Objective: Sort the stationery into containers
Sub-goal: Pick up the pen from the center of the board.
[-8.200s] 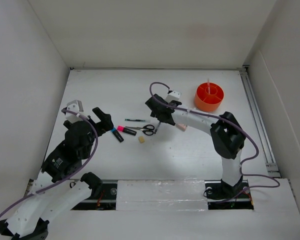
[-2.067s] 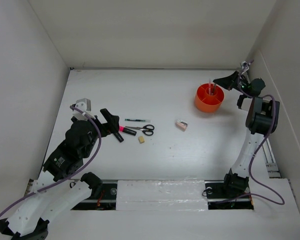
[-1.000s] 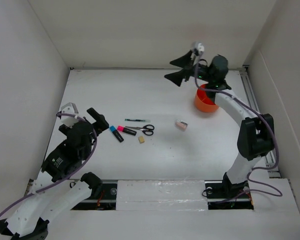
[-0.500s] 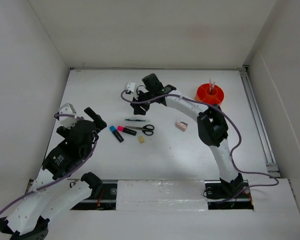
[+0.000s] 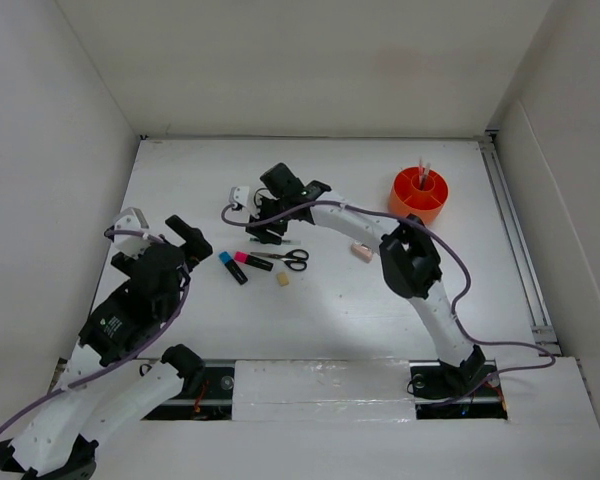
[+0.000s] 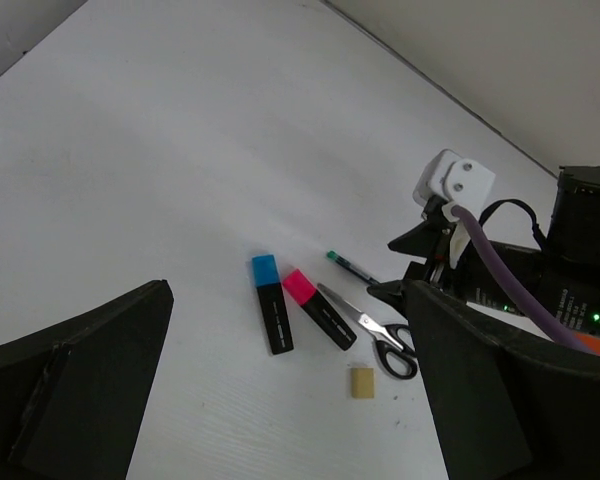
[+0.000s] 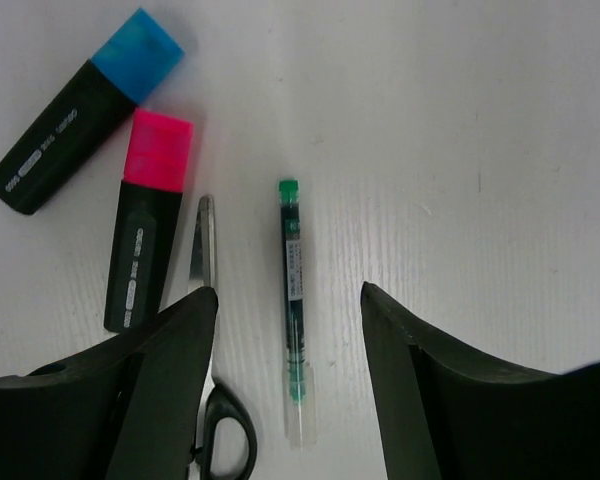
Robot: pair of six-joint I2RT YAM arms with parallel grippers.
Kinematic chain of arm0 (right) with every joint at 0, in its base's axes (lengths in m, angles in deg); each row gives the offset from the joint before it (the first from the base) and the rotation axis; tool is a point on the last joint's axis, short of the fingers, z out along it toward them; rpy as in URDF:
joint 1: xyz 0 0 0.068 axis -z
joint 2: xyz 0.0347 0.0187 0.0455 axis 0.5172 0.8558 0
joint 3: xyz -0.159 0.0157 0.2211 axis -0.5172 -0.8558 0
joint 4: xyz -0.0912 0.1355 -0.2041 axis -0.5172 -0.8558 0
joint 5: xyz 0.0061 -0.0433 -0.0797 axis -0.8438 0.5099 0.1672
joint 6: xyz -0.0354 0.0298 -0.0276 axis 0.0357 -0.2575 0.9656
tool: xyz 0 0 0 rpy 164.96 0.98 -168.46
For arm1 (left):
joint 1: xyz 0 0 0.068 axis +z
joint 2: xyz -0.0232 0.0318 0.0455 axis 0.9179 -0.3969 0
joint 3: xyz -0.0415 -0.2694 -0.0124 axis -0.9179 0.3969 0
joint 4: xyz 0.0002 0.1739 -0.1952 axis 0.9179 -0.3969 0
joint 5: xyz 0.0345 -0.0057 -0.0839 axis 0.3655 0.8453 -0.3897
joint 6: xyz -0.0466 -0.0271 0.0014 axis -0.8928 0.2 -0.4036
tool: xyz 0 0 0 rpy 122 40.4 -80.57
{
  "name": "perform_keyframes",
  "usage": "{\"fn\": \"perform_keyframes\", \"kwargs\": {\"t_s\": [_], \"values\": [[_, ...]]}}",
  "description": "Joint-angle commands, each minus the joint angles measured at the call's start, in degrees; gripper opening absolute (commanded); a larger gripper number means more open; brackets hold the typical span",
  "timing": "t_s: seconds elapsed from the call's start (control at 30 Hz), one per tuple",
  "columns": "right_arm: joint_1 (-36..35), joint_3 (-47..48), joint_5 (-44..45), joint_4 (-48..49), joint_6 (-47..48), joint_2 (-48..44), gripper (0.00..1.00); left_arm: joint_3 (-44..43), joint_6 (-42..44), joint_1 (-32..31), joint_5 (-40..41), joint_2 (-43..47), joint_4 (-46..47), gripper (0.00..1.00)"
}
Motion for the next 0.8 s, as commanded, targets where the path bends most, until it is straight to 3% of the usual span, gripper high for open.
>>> {"fn": "perform_keyframes", "kwargs": {"t_s": [0.0,0.23,0.33,0.43,0.57,0.77], "values": [[-0.72,5.27,1.86,1.56,0.17,2.17,0.65,-0.92,1.66,0.28,-0.46,0.54,2.43,1.00],[-0.72,12.28,0.81,1.11,-1.32,8.59,0.67,-0.39,2.71,0.28,-2.12,1.59,3.74,1.00],[-0.72,19.14,-1.30,-4.94,-1.94,13.07,0.64,-0.39,2.71,0.28,-2.13,2.12,3.75,1.00],[-0.72,19.17,-0.78,-5.66,-1.94,13.79,0.62,-0.39,2.71,0.28,-2.13,2.12,3.75,1.00],[-0.10,19.17,0.37,-8.81,-1.94,14.83,0.51,-0.39,3.24,0.28,-2.65,3.17,3.75,1.00],[0.42,19.17,3.70,-13.91,-1.41,14.84,0.49,-0.39,3.24,0.28,-2.65,3.70,3.75,1.00]]}}
